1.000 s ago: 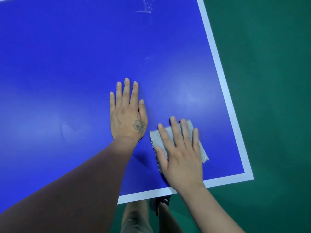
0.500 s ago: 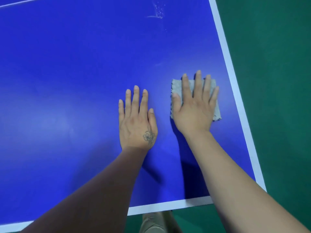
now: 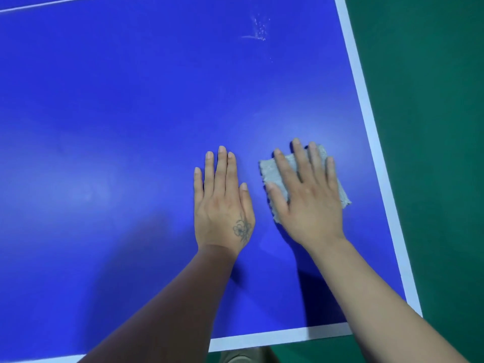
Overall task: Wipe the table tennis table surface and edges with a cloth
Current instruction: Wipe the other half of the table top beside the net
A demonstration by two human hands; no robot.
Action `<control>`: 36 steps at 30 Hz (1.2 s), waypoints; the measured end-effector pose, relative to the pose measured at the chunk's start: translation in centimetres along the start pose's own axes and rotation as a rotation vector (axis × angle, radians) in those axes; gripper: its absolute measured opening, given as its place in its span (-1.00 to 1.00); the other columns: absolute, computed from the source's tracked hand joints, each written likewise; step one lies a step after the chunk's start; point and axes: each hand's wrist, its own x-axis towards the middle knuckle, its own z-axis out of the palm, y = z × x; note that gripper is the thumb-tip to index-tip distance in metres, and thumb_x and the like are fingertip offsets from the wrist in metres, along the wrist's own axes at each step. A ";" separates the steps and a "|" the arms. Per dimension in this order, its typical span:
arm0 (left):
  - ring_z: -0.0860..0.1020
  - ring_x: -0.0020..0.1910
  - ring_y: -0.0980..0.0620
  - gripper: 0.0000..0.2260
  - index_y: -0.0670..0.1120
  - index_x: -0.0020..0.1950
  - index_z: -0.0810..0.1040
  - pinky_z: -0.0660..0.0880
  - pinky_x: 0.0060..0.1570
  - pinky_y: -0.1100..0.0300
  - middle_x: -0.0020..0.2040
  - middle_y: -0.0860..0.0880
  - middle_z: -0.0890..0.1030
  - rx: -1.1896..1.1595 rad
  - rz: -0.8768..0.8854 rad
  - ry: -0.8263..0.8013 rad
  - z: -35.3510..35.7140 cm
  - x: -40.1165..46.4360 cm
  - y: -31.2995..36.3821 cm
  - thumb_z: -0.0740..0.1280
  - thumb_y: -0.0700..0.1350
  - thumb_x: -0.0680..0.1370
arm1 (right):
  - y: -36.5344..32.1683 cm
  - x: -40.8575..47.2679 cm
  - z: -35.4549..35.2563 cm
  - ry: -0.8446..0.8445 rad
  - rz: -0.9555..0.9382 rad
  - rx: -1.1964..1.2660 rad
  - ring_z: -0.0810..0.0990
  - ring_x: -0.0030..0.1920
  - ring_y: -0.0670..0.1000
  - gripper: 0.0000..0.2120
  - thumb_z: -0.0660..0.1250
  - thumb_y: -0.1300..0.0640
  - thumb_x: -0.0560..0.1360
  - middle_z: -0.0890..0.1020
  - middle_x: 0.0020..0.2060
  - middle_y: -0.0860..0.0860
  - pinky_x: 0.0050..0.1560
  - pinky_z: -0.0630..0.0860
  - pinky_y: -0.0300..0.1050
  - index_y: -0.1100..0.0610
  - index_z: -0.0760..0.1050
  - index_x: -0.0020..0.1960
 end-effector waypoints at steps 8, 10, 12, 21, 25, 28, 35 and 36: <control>-0.07 0.75 -0.09 -0.45 -0.18 0.74 0.13 0.01 0.70 -0.20 0.76 -0.09 0.08 0.014 -0.009 -0.073 -0.3 0.1 -0.1 -0.02 -0.01 0.76 | 0.7 9.1 -0.2 0.045 0.288 0.005 -0.06 0.71 0.18 -0.35 -0.15 -0.26 0.70 0.04 0.72 0.08 0.66 -0.13 0.33 -0.05 0.07 0.73; -0.07 0.75 -0.09 -0.44 -0.18 0.74 0.12 -0.01 0.70 -0.19 0.76 -0.09 0.07 0.019 -0.009 -0.076 -0.3 0.2 -0.1 -0.01 -0.01 0.75 | -0.8 12.7 0.0 0.041 0.329 0.013 -0.10 0.71 0.19 -0.34 -0.17 -0.26 0.69 0.00 0.73 0.08 0.66 -0.16 0.35 -0.05 0.03 0.73; -0.07 0.75 -0.09 -0.43 -0.19 0.74 0.12 -0.02 0.70 -0.19 0.76 -0.09 0.06 0.021 -0.009 -0.077 -0.3 0.2 -0.1 0.00 -0.01 0.74 | -2.9 15.4 0.3 0.022 0.322 0.028 -0.14 0.71 0.19 -0.34 -0.15 -0.27 0.69 -0.04 0.73 0.08 0.65 -0.18 0.36 -0.06 0.00 0.74; 0.02 0.75 -0.10 -0.44 -0.24 0.71 0.18 0.08 0.68 -0.22 0.74 -0.12 0.14 -0.072 -0.017 -0.026 -0.5 0.3 -0.1 0.10 -0.08 0.72 | -6.9 11.2 1.2 0.029 -0.010 0.031 0.01 0.71 0.16 -0.42 -0.03 -0.22 0.74 0.11 0.71 0.05 0.66 -0.04 0.29 -0.05 0.16 0.71; 0.09 0.74 -0.07 -0.47 -0.22 0.68 0.29 0.11 0.67 -0.22 0.71 -0.08 0.25 -0.205 -0.036 0.017 -0.8 0.4 -0.4 0.23 -0.09 0.72 | -2.7 7.7 0.2 0.012 0.036 -0.004 -0.01 0.72 0.15 -0.42 -0.01 -0.23 0.74 0.10 0.72 0.04 0.66 -0.03 0.29 -0.05 0.15 0.71; 0.29 0.67 -0.10 -0.51 -0.18 0.59 0.46 0.19 0.65 -0.18 0.62 -0.07 0.43 -0.217 -0.077 0.062 -1.1 1.4 -0.4 0.32 -0.09 0.66 | -0.2 8.9 -0.5 0.000 0.138 -0.014 -0.01 0.71 0.16 -0.40 -0.03 -0.24 0.74 0.08 0.72 0.06 0.66 -0.06 0.29 -0.04 0.13 0.72; 0.36 0.61 -0.16 -0.61 -0.12 0.50 0.53 0.20 0.63 -0.19 0.55 -0.08 0.50 -0.192 -0.119 0.228 -0.7 14.4 -2.5 0.28 -0.05 0.69 | -0.2 18.8 -0.2 0.041 0.342 0.004 -0.12 0.72 0.17 -0.39 -0.24 -0.19 0.73 -0.03 0.73 0.06 0.66 -0.15 0.32 -0.05 0.00 0.74; 0.32 0.63 -0.16 -0.59 -0.11 0.52 0.51 0.16 0.64 -0.20 0.58 -0.09 0.47 -0.166 -0.128 0.223 -0.5 16.6 -2.9 0.24 -0.02 0.70 | -0.9 20.2 0.0 0.041 0.338 0.003 -0.13 0.71 0.18 -0.40 -0.23 -0.18 0.73 -0.04 0.73 0.07 0.66 -0.16 0.33 -0.05 -0.01 0.74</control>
